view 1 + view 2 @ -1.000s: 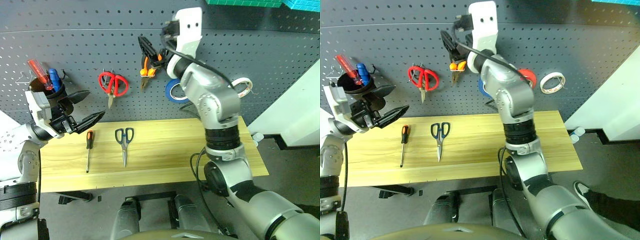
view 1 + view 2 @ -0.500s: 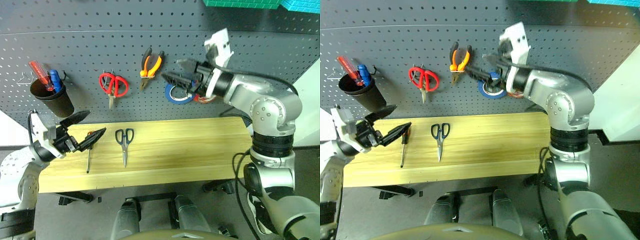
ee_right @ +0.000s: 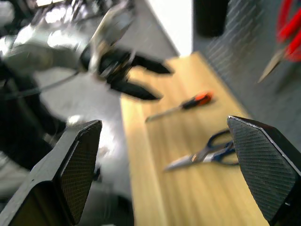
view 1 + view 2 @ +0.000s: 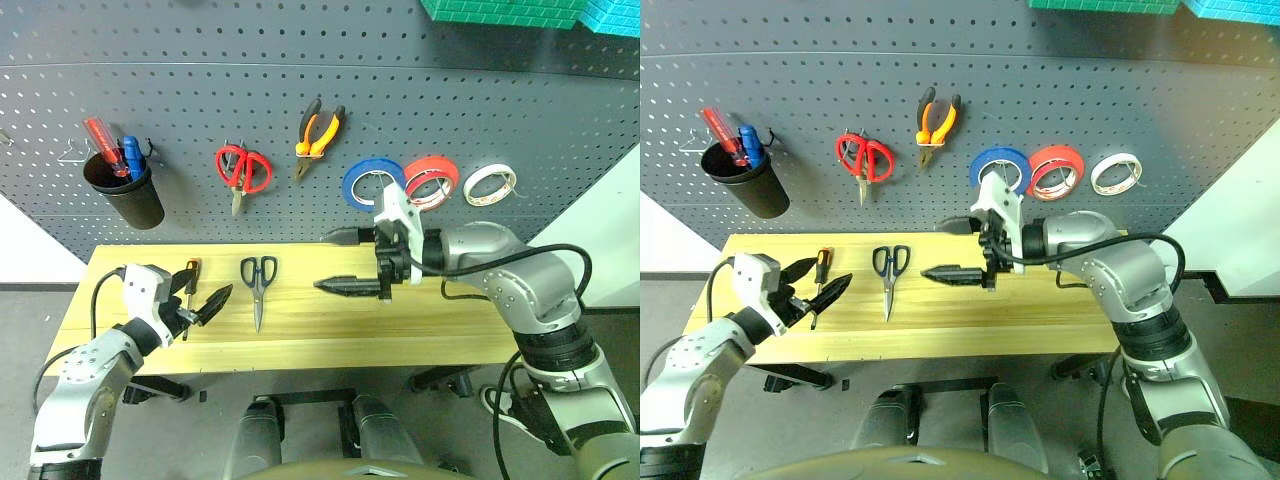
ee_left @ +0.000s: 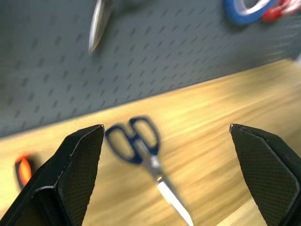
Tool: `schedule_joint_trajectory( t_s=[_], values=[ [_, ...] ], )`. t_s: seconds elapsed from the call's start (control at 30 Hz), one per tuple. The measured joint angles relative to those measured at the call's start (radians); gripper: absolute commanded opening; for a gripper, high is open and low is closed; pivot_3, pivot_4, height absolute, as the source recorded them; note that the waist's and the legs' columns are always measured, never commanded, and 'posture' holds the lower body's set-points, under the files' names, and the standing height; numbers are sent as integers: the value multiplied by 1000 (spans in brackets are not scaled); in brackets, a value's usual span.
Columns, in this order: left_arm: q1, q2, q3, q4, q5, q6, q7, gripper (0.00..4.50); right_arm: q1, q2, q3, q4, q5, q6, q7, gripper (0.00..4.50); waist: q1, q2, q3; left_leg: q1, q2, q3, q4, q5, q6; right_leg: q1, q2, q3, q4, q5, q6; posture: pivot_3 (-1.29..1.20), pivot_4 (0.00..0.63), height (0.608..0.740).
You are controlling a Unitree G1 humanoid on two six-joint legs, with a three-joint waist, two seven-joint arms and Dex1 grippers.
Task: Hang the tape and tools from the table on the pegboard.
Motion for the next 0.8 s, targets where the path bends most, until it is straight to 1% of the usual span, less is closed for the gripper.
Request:
schedule_joint_trajectory(
  t_s=[0.13, 0.23, 0.37, 0.5, 0.63, 0.8],
  values=[
    [-50, -45, -25, 1, 52, 57, 121, 4500, 4, 0, 27, 53, -30, -18, 21, 4484, 2, 0, 0, 0, 0, 0, 0, 0, 0, 0, 0, 0, 0, 0, 0, 179, 151, 740],
    [-100, -96, -53, 7, 102, 143, 238, 4500, 7, -8, 28, 104, -36, -44, 67, 4484, 5, 0, 0, 0, 0, 0, 0, 0, 0, 1, 0, 0, -1, 0, 0, 165, 161, 740],
    [-147, -127, -115, 28, 181, 274, 357, 4500, 8, -23, 26, 197, -73, -116, 109, 4484, 2, 1, 1, 0, -1, 0, 0, 0, 0, 1, 0, 0, -1, 0, 0, 148, 172, 740],
    [-176, -170, -176, 85, 229, 349, 409, 4500, 8, -32, 20, 268, -128, -249, 149, 4484, 0, 2, 1, 1, -1, 0, 0, 0, 0, 0, 0, 0, -1, 0, 0, 136, 181, 740],
    [-241, -239, -186, 137, 243, 385, 447, 4500, 12, -32, 18, 316, -180, -399, 185, 4484, 2, 2, 2, 0, -1, 0, 0, 0, 0, 1, 0, 0, -1, 0, 0, 129, 185, 740],
    [-302, -303, -182, 223, 246, 395, 478, 4500, 52, -56, 26, 374, -266, -528, 231, 4484, 1, 3, 2, 0, -1, -1, 0, 0, 0, 1, 0, 0, -1, 0, 0, 103, 188, 740]
  ],
)
